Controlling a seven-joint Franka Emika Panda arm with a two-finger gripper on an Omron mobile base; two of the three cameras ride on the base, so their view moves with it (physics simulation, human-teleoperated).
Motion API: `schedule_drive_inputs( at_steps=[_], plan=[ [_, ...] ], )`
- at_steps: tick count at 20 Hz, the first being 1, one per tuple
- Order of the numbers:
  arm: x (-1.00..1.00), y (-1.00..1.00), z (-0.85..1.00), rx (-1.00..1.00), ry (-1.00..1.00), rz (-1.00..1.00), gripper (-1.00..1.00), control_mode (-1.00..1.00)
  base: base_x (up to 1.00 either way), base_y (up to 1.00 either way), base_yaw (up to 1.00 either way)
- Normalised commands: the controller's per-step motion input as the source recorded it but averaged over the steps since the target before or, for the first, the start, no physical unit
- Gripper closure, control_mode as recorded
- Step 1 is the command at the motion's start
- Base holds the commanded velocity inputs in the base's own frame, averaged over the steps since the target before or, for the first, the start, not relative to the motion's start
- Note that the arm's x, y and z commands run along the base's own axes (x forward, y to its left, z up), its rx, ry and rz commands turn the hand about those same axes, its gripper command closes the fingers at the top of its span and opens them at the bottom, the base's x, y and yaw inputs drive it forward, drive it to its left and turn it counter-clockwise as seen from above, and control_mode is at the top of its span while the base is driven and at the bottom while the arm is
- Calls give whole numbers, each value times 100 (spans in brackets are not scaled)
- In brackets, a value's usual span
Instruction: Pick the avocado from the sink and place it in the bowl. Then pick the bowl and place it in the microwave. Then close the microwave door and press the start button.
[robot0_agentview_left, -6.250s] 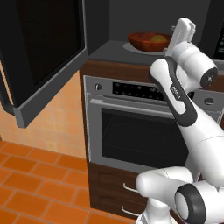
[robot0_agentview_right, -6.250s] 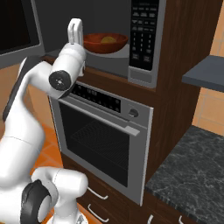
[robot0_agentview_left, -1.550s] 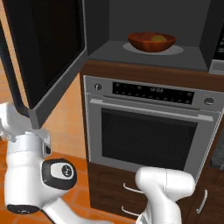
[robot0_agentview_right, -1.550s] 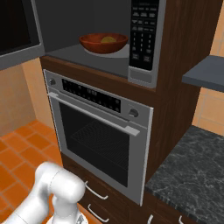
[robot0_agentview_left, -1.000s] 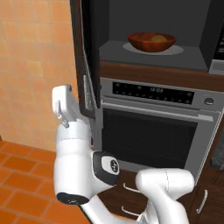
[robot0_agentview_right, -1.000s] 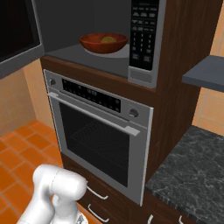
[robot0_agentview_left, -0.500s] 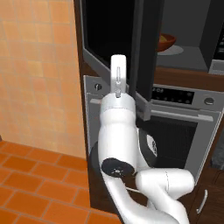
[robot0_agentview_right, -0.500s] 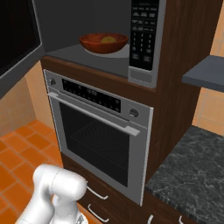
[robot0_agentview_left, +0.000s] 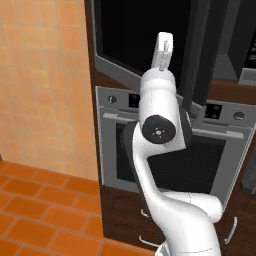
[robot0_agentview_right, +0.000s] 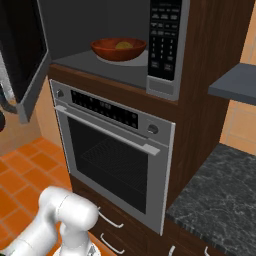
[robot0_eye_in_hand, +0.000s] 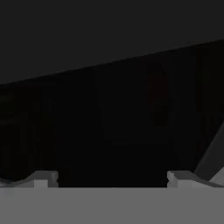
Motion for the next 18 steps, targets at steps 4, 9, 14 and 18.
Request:
schedule_drive_inputs(
  at_steps=[4,9,14,18],
  plan=[
    [98,-66,0,9,0,0,-100,-100,0,0,0],
    [90,-32,0,5,1,0,-100,-100,0,0,0],
    [68,-31,0,5,6,0,-100,-100,0,0,0],
    [49,-50,0,7,1,3,-100,-100,0,0,0]
  ],
)
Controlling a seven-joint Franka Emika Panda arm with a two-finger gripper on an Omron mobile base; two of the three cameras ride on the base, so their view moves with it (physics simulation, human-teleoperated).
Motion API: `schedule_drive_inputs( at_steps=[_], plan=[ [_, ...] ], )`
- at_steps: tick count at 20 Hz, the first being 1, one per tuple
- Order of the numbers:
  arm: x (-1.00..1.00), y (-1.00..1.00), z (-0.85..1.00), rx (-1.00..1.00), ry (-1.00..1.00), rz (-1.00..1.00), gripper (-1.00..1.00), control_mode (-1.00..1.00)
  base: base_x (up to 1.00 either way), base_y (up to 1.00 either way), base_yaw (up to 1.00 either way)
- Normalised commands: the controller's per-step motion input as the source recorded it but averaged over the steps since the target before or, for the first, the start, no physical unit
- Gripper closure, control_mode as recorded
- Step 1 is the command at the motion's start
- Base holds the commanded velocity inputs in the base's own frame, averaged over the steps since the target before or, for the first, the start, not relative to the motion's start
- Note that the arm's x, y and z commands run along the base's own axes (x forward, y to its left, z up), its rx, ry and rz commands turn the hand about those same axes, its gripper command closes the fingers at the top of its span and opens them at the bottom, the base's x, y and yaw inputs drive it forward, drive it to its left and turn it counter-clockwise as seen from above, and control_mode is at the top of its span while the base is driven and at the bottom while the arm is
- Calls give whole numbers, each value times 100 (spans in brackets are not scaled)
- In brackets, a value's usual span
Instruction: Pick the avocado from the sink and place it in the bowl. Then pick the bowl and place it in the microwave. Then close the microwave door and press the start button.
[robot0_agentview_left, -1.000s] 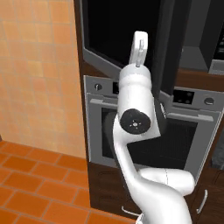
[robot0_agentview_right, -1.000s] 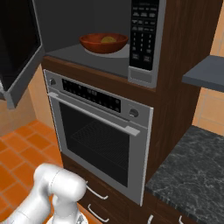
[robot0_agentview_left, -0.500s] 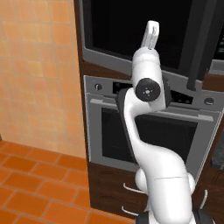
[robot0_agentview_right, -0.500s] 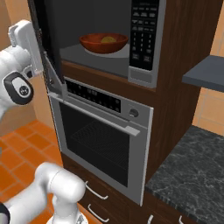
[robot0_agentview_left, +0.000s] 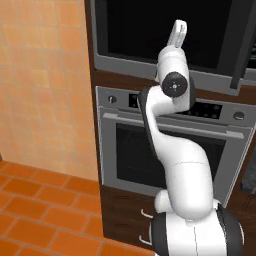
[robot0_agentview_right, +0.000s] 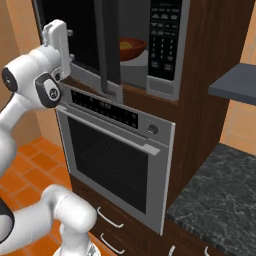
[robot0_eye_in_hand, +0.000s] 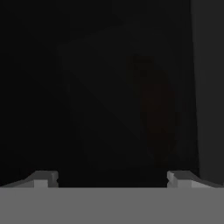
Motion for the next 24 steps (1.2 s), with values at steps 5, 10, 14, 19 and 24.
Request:
schedule_drive_inputs(
  at_steps=[5,10,14,19,24],
  plan=[
    [49,-44,-3,6,0,5,-100,-100,0,0,0],
    [60,-44,-13,5,0,6,-100,-100,0,0,0],
    [65,-49,-13,7,0,9,-100,-100,0,0,0],
    [28,-6,-12,2,7,3,-100,-100,0,0,0],
    [-79,16,16,-3,3,0,-100,-100,0,0,0]
  ],
)
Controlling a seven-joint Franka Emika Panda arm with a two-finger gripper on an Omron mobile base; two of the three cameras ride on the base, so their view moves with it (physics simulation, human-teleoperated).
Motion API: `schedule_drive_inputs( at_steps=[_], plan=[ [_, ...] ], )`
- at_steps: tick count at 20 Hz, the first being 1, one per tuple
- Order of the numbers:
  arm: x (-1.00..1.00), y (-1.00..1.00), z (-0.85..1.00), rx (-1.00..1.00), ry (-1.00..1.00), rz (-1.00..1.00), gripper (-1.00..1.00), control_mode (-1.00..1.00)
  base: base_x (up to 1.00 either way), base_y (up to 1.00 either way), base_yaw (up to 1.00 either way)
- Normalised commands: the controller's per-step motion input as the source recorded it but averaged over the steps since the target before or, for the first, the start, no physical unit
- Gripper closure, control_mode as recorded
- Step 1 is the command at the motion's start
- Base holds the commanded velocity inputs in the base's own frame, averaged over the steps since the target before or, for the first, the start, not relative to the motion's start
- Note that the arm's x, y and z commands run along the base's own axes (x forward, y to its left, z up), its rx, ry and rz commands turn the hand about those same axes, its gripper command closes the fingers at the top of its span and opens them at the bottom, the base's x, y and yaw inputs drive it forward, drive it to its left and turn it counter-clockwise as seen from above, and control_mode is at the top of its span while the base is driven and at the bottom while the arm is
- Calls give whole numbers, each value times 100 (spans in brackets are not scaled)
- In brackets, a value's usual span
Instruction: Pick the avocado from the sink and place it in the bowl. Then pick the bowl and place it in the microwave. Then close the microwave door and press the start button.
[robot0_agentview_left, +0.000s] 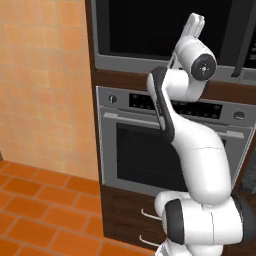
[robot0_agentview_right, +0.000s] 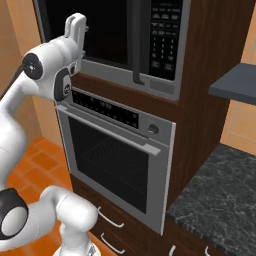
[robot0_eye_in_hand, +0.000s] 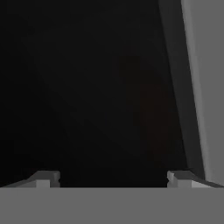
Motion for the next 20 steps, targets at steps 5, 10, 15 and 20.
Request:
schedule_drive_inputs(
  at_steps=[5,10,15,20],
  plan=[
    [-98,12,7,-13,3,1,-100,-100,0,0,0],
    [-77,0,12,-37,46,0,-100,-100,0,0,0],
    [-56,-7,0,-49,47,0,-100,-100,0,0,0],
    [-43,-7,-3,-52,21,0,-100,-100,0,0,0]
  ],
)
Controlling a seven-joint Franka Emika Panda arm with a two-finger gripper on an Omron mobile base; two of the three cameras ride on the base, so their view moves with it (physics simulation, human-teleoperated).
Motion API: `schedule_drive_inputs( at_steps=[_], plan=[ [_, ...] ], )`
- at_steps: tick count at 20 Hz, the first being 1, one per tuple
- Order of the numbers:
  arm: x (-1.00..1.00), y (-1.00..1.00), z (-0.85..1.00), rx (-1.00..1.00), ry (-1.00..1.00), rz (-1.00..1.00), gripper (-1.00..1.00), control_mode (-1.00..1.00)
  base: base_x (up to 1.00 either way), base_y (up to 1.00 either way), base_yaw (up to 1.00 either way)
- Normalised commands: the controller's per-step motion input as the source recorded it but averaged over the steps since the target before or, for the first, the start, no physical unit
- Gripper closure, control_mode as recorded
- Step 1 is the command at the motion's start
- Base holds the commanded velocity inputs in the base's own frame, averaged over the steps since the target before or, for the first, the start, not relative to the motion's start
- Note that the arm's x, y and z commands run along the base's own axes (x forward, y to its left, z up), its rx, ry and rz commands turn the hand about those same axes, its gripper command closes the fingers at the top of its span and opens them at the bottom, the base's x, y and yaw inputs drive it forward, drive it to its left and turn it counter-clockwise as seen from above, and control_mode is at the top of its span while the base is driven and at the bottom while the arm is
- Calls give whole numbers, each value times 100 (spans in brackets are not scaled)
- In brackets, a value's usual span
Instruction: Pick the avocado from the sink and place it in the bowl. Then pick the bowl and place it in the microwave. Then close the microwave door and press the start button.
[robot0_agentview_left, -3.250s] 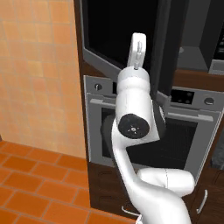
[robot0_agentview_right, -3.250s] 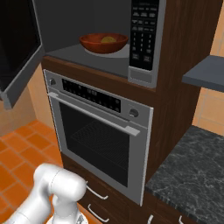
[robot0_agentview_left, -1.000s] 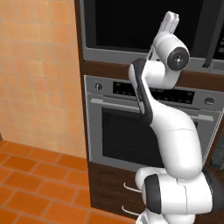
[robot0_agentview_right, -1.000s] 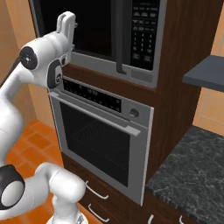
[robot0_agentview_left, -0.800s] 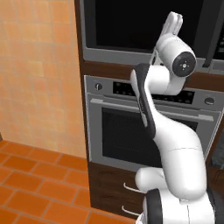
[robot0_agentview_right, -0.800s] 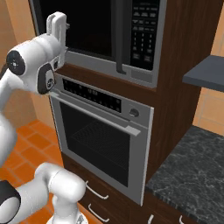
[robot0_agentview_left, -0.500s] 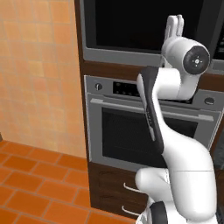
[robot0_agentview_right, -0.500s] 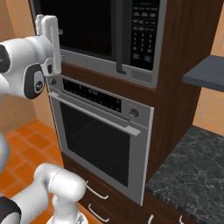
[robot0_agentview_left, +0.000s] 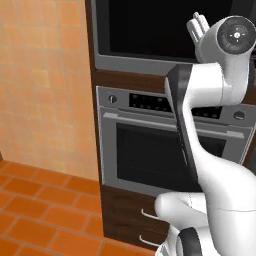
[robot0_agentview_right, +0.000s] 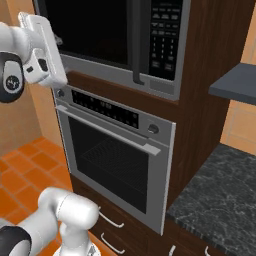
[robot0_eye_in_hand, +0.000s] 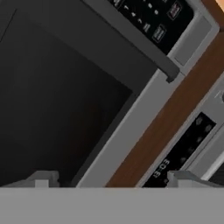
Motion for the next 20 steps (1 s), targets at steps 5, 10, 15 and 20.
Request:
schedule_drive_inputs(
  at_steps=[5,10,15,20],
  plan=[
    [-46,-14,-22,-50,9,1,100,-100,0,0,0],
    [-55,-33,-20,-43,-2,13,100,-100,0,0,0],
    [-38,-35,-15,-39,3,22,100,-100,0,0,0],
    [-31,-17,0,-27,-4,15,100,-100,0,0,0]
  ],
)
